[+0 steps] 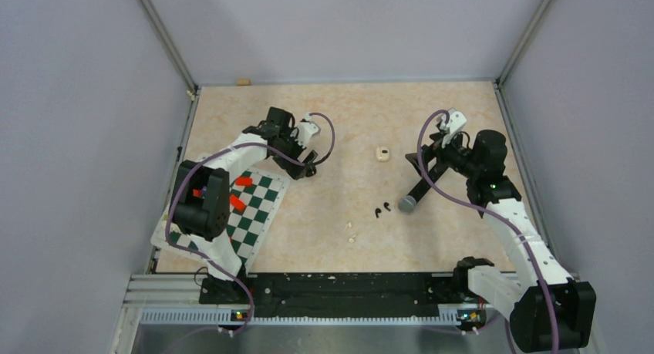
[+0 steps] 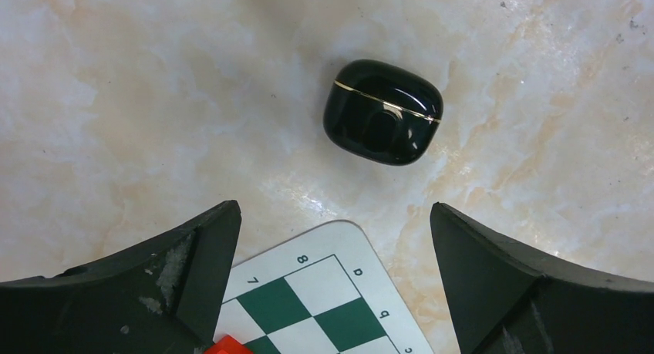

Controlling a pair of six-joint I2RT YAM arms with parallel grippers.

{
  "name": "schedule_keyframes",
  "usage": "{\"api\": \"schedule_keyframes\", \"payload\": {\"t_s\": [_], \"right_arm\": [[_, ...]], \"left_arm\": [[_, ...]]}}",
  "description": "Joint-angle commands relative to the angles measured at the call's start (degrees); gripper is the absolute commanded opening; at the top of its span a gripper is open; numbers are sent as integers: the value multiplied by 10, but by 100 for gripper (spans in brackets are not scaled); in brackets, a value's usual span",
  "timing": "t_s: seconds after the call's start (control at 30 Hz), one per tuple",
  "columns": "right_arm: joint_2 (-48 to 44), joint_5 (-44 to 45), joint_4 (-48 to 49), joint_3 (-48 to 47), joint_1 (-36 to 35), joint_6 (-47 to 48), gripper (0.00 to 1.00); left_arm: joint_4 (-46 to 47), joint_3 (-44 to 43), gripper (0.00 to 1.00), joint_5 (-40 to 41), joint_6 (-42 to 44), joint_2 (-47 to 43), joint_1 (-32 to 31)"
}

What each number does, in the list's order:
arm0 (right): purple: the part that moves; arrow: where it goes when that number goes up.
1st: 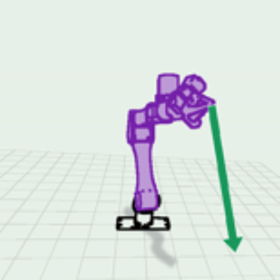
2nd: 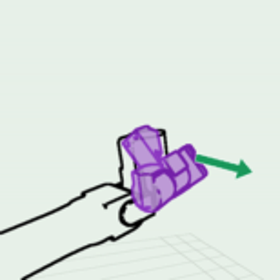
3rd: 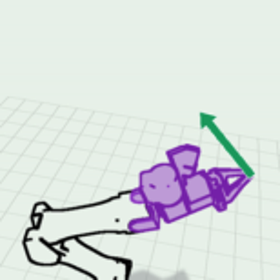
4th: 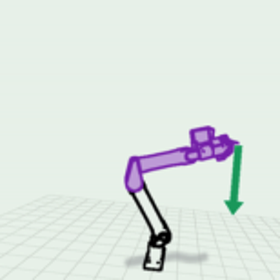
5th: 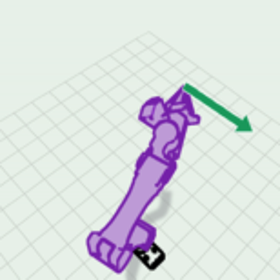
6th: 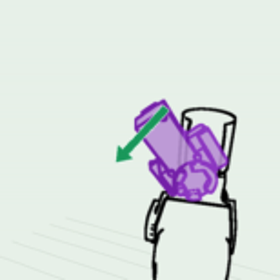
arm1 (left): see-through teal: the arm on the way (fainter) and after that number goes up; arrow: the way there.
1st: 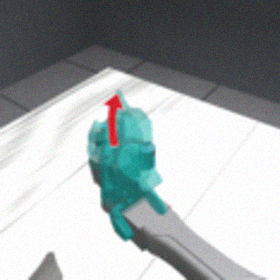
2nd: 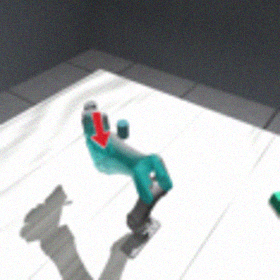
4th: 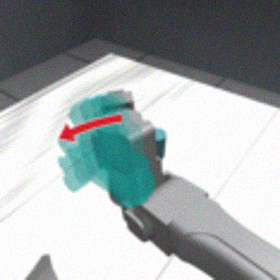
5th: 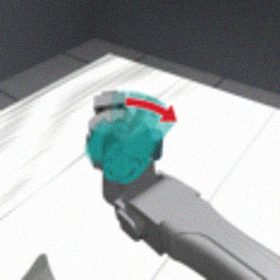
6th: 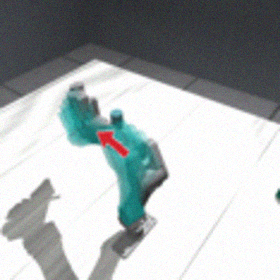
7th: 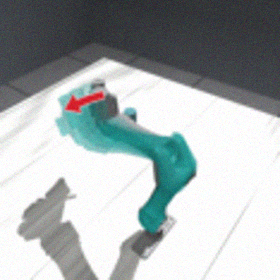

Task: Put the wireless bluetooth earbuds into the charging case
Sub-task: Adjust the charging case at the center of the board.

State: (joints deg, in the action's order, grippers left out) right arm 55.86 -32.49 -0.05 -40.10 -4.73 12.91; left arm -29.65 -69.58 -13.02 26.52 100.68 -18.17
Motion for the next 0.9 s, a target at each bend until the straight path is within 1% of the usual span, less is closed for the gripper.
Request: {"api": "schedule_keyframes", "payload": {"t_s": [0.0,0.1,0.23,0.3,0.37,0.47,0.53,0.63,0.67,0.7,0.77,0.8,0.87], "right_arm": [[-11,-35,15,-2,6,-6,93],[-10,-28,17,-1,6,-6,93],[-11,-28,18,0,7,-6,93],[-8,-35,21,-1,6,-18,93],[3,-51,22,-8,4,-40,92],[25,-49,15,-26,-17,-67,91],[38,-22,12,-41,-49,-75,90],[71,65,2,-66,-140,-49,89],[86,105,3,-75,-169,-39,89],[105,127,4,-86,-198,-36,88],[154,152,4,-114,-237,-40,86],[194,159,5,-132,-253,-45,86],[254,173,6,-170,-273,-60,86]], "left_arm": [[22,-36,99,23,-27,23,0],[54,-52,99,73,-59,39,2],[94,-59,99,101,-89,33,8],[116,-61,99,141,-110,31,9],[123,-69,99,164,-122,33,12],[132,-82,99,216,-133,51,12],[122,-97,99,260,-136,77,12],[101,-112,99,284,-136,111,12],[100,-112,99,282,-136,117,12],[99,-110,99,275,-137,121,12],[97,-106,99,251,-140,124,11],[97,-105,99,236,-143,125,11],[87,-105,99,205,-147,127,11]]}}
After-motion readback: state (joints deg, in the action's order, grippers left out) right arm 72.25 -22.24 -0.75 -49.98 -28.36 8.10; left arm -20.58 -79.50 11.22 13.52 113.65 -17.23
